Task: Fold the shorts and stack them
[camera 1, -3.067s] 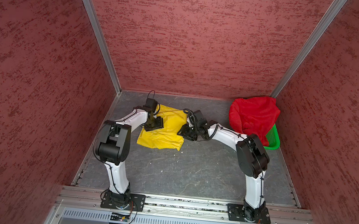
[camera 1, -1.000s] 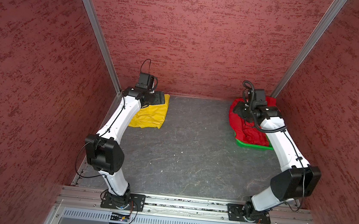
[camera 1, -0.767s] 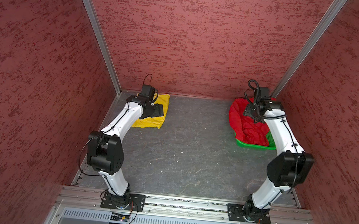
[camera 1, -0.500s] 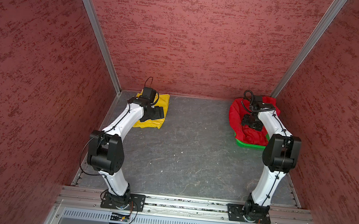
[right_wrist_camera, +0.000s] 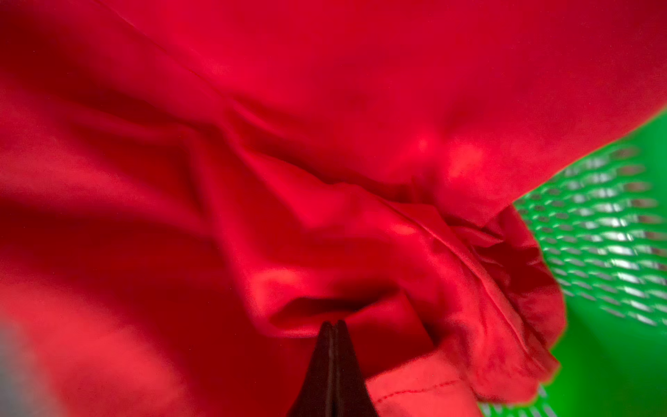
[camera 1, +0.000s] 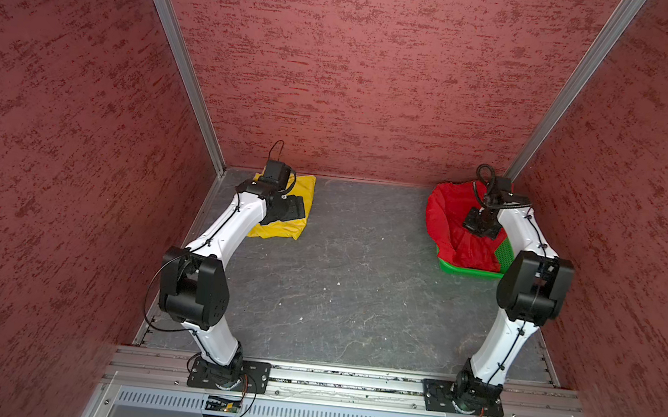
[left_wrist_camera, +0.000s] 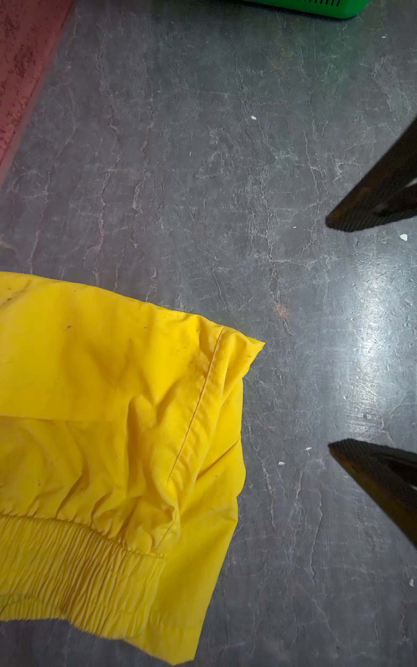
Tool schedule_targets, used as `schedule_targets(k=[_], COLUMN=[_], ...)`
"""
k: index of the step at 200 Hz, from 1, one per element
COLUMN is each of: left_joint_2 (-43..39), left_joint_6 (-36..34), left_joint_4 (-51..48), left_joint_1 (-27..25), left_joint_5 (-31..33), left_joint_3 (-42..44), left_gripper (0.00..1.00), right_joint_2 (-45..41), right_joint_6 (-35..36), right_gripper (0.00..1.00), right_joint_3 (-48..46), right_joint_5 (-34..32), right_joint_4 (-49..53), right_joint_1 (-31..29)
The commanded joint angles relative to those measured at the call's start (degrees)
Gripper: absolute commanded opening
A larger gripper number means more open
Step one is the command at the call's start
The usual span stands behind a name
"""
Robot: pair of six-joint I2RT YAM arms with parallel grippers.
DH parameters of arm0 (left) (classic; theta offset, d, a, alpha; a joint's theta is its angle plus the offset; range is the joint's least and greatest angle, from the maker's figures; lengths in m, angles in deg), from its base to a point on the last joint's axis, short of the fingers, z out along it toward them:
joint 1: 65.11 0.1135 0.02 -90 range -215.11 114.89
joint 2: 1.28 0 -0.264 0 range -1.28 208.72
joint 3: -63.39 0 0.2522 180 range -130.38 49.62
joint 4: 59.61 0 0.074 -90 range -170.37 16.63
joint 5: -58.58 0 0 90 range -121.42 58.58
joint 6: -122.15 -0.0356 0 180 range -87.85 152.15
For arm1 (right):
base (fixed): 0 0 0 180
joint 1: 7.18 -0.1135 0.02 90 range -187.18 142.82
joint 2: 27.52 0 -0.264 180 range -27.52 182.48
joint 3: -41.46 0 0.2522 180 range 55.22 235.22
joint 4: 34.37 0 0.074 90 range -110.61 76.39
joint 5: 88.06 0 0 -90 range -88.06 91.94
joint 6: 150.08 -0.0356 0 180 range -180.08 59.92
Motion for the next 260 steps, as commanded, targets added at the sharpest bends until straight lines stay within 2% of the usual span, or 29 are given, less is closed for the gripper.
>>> schedule_targets(k=[1, 44, 75, 117, 152, 185, 202, 210, 226, 235, 245, 260], left_joint_2=[-2.1, -2.9, -3.5, -4.9, -7.2, -7.4, -7.3, -7.4, -7.6, -7.8, -8.0, -8.2], left_joint_6=[-0.1, -1.0, -1.4, -2.9, -4.0, -3.2, -3.5, -3.7, -4.0, -4.1, -4.2, -4.2], left_joint_4=[-0.1, 0.2, 0.9, 3.6, 9.2, 9.9, 9.4, 9.3, 9.2, 9.2, 9.2, 9.2], left_joint_1=[-0.4, -0.4, -0.7, -1.2, -1.9, -2.3, -2.7, -2.8, -2.8, -2.9, -2.9, -2.9], left_joint_5=[1.7, 2.7, 3.0, 3.5, 1.9, 2.1, 2.6, 2.7, 3.0, 3.1, 3.1, 2.9], left_joint_3=[-2.7, -5.7, -7.4, -7.5, -3.5, -2.1, -2.0, -1.8, -1.1, -0.5, 0.0, 0.9], left_gripper=[0.90, 0.90, 0.90, 0.89, 0.89, 0.88, 0.88, 0.88, 0.88, 0.88, 0.88, 0.88], right_joint_2=[-8.1, -7.9, -7.6, -11.7, -12.3, -10.1, -7.9, -6.7, -5.4, -5.6, -6.5, -8.5], right_joint_6=[-0.6, -0.9, -5.3, -14.4, -16.7, -13.9, -12.2, -10.7, -8.2, -6.8, -6.1, -5.1], right_gripper=[0.00, 0.00, 0.00, 0.00, 0.00, 0.00, 0.00, 0.00, 0.36, 0.51, 0.56, 0.59], right_joint_3=[9.3, 32.6, 46.0, 44.1, 43.3, 38.7, 35.0, 34.2, 31.5, 28.9, 25.2, 19.4], right_joint_5=[4.4, 12.0, 21.0, 35.8, 39.7, 38.1, 37.0, 34.3, 27.8, 23.8, 17.4, 11.1], right_joint_4=[-0.9, 7.6, 4.5, -15.9, -28.4, -22.2, -14.6, -9.6, -1.0, 2.2, 4.3, 5.5], right_joint_1=[-0.3, -0.4, -0.4, -3.1, -10.9, -18.2, -22.1, -23.4, -24.2, -24.2, -24.1, -23.3])
